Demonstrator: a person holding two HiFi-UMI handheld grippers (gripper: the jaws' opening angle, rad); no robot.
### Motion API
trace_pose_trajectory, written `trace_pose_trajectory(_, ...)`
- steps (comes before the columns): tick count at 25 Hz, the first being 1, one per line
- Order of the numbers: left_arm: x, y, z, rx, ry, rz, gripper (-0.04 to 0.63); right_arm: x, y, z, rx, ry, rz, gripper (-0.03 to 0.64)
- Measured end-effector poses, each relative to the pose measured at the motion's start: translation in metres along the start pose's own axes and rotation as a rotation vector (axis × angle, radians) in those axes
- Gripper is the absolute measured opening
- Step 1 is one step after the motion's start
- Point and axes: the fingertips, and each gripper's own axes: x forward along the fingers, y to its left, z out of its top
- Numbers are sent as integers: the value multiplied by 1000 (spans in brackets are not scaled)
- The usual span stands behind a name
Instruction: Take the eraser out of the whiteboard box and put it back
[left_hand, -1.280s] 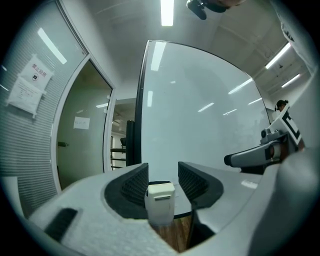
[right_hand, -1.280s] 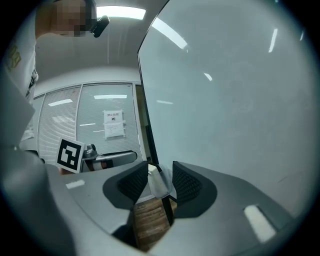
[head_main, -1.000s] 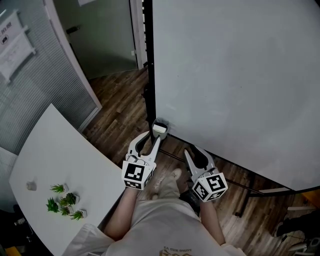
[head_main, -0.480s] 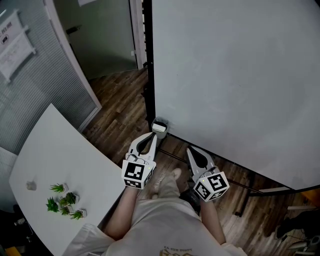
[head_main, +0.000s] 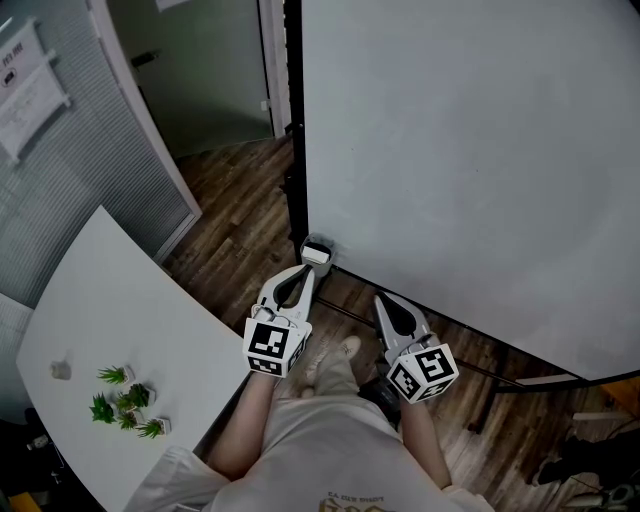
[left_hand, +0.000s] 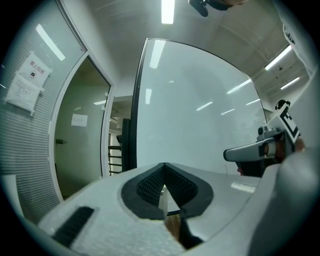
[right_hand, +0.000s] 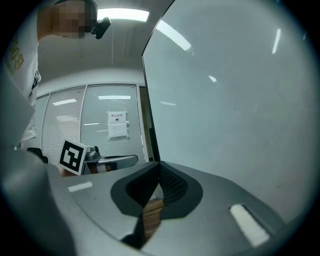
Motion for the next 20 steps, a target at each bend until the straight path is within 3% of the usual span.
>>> trace_pose_trajectory(20,-4,-2,-1,-5,10,5,-5,-6,6,-1,-40,24,9,11)
